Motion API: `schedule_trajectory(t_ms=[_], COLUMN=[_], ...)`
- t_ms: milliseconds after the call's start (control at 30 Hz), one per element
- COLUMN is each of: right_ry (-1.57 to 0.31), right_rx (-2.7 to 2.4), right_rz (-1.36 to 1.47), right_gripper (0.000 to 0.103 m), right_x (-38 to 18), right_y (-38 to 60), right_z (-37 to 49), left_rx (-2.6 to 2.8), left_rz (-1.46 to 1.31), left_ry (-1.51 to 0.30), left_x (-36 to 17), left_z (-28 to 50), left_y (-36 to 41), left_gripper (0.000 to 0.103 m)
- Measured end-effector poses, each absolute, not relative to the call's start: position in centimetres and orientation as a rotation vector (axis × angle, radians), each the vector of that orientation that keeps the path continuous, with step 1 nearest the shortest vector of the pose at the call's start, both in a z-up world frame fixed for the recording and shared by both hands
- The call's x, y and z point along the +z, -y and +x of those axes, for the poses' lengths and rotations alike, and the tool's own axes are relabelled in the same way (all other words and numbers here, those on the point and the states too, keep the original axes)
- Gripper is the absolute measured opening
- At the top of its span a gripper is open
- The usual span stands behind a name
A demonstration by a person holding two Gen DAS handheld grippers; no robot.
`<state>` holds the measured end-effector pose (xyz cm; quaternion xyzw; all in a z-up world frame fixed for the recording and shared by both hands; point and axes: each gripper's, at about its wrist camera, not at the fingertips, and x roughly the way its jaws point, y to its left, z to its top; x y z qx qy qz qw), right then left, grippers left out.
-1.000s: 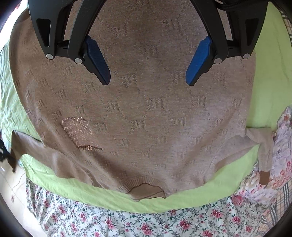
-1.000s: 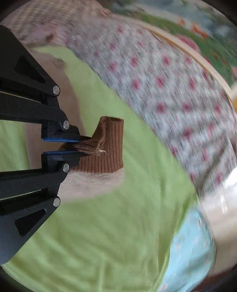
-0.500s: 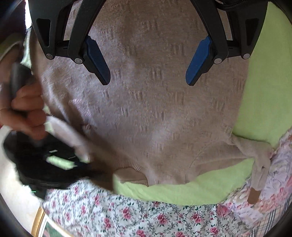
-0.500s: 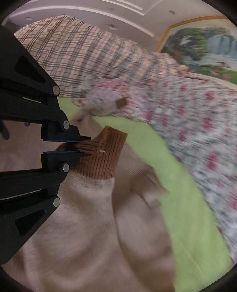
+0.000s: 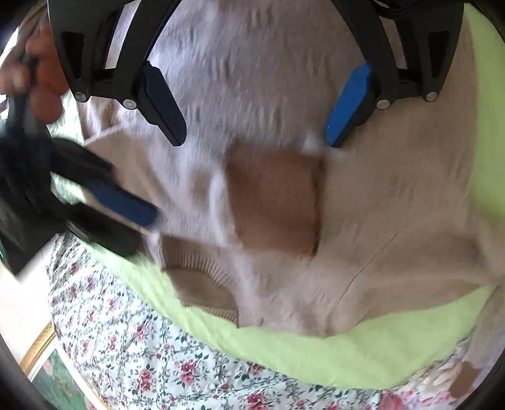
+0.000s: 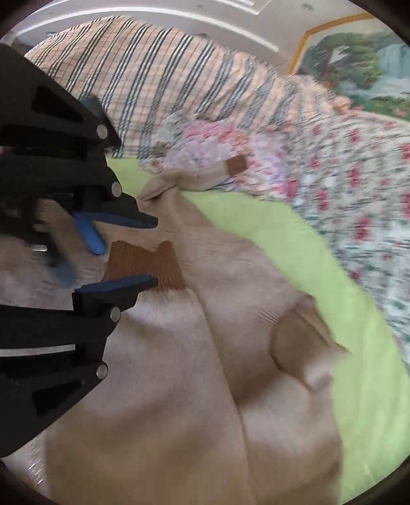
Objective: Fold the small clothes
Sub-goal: 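Fold the sleeve across the sweater body with the right gripper and release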
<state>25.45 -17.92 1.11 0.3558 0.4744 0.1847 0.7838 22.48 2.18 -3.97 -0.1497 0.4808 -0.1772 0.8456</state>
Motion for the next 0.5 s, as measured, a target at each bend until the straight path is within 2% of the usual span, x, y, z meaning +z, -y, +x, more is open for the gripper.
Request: schedule_trajectory(t_ms=[67, 133, 200, 233, 367, 500], right_ry=[-0.963, -0.915, -0.869, -0.851, -0.799, -0.834], right_rx=[0.356, 0.314, 0.267, 0.239, 0.098, -0.063], right_rz=[0.790, 0.797, 0.800, 0.794, 0.686, 0.622], right_gripper=[0.032, 0.032, 0.032, 0.032, 0.032, 0.033], right_x=[2.8, 4.1, 5.2, 5.7, 7.6, 6.8], right_y=[20.3, 21.9, 23.9, 24.9, 29.2, 34.0], right_z=[23.5, 21.8, 20.2, 19.5, 17.6, 18.1], left_rx=[-0.371, -0.398, -0.428, -0.440, -0.360, -0.286], left_rz=[-0.333, -0.343, -0.336, -0.328, -0.263, -0.276], left_ry=[-1.006, -0.976, -0.997, -1.000, -0.855, -0.860], left_x=[-4.1, -4.1, -4.6, -4.5, -1.5, -1.7], left_z=[24.1, 25.2, 25.8, 25.9, 23.8, 23.8], left_y=[-2.0, -1.5, -1.0, -0.9, -2.9, -6.1], left_gripper=[0.088, 0.069, 0.010, 0.006, 0.006, 0.006])
